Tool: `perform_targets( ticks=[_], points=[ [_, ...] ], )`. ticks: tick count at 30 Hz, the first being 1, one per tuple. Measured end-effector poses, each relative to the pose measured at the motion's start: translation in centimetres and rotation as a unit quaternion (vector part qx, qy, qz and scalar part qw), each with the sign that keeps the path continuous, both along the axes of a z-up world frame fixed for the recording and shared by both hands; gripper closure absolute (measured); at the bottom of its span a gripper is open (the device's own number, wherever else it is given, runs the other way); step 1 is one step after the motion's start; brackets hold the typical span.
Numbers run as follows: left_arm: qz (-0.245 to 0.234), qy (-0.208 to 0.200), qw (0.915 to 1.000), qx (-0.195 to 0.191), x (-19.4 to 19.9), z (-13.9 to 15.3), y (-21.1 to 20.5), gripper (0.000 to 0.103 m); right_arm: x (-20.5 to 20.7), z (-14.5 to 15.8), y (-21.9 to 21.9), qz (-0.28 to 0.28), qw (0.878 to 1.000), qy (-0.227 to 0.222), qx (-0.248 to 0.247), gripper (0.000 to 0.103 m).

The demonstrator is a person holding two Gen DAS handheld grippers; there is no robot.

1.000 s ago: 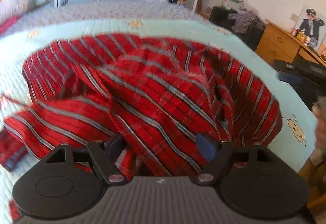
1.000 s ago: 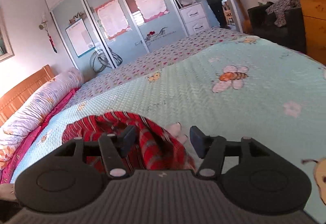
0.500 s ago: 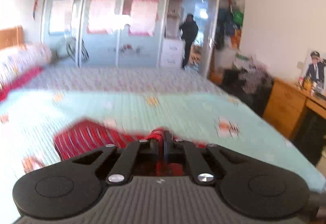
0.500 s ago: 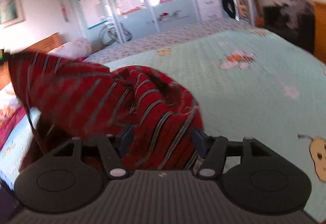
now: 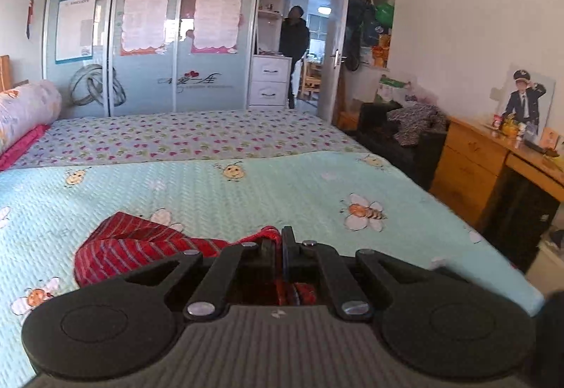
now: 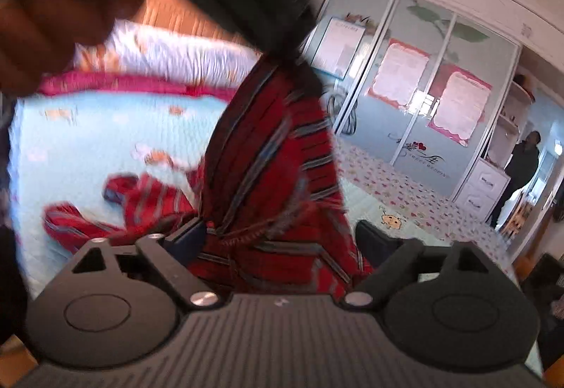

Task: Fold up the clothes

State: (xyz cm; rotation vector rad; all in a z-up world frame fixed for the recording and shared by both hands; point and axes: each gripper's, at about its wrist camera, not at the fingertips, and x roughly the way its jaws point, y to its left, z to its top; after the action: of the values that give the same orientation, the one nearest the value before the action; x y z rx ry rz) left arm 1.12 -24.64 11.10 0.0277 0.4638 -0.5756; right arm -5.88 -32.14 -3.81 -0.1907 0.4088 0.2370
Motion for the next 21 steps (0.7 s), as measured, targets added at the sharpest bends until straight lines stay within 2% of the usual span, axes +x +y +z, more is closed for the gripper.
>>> perform_targets(
  ticks=[1, 2, 4, 6, 7, 10, 12, 14, 16, 17, 18, 19, 21],
  points=[
    [-0.001, 0.001, 1.0, -0.002, -0.1, 0.0, -0.1, 0.101, 0.7, 0.1, 0.5, 0.006, 1.0, 0.003, -0.009, 0.052],
    [0.003, -0.001, 1.0, 0.002, -0.1, 0.0, 0.0, 0.101, 1.4, 0.2, 1.0, 0.011, 1.0, 0.006, -0.017, 0.099],
    [0.019, -0.006, 0.9997, 0.016, -0.2, -0.3, 0.4, 0.101, 2.8, 0.4, 2.0, 0.022, 0.999, 0.011, -0.035, 0.097],
    [0.039, -0.016, 0.9988, 0.025, -0.6, -0.6, 1.1, 0.095, 2.7, 2.1, -0.3, -0.019, 0.999, 0.002, 0.034, 0.098],
    [0.042, -0.017, 0.9987, 0.023, -0.9, -0.7, 1.5, 0.093, 2.7, 3.6, -2.0, -0.036, 0.996, -0.004, 0.087, 0.098],
    [0.0, -0.011, 0.9997, -0.021, -2.6, -1.2, 2.7, 0.09, 2.7, 8.7, -6.0, -0.04, 0.973, 0.0, 0.226, 0.098],
    [-0.023, -0.045, 0.9973, -0.053, -4.9, -1.0, 2.9, 0.089, 2.8, 11.7, -6.7, -0.038, 0.965, 0.003, 0.258, 0.098],
    [-0.027, -0.075, 0.9929, -0.088, -6.8, -0.2, 3.4, 0.089, 3.4, 14.1, -6.4, -0.051, 0.962, 0.013, 0.267, 0.098],
    [-0.042, -0.091, 0.9863, -0.131, -8.1, 0.8, 4.6, 0.067, 4.2, 15.4, -7.0, -0.088, 0.956, 0.026, 0.278, 0.098],
    [-0.049, -0.098, 0.9825, -0.15, -8.7, 1.2, 5.3, 0.048, 4.8, 15.2, -7.9, -0.105, 0.948, 0.038, 0.298, 0.098],
    [-0.036, -0.12, 0.9804, -0.152, -9.5, 1.7, 5.8, 0.041, 5.4, 15.1, -8.9, -0.122, 0.939, 0.049, 0.318, 0.098],
    [-0.023, -0.142, 0.9783, -0.149, -10.2, 2.1, 6.2, 0.04, 6.0, 15.0, -9.8, -0.138, 0.929, 0.06, 0.338, 0.098],
    [-0.008, -0.179, 0.9796, -0.092, -11.3, 1.8, 5.8, 0.038, 6.4, 14.5, -11.1, -0.138, 0.906, 0.071, 0.393, 0.098]
  ],
)
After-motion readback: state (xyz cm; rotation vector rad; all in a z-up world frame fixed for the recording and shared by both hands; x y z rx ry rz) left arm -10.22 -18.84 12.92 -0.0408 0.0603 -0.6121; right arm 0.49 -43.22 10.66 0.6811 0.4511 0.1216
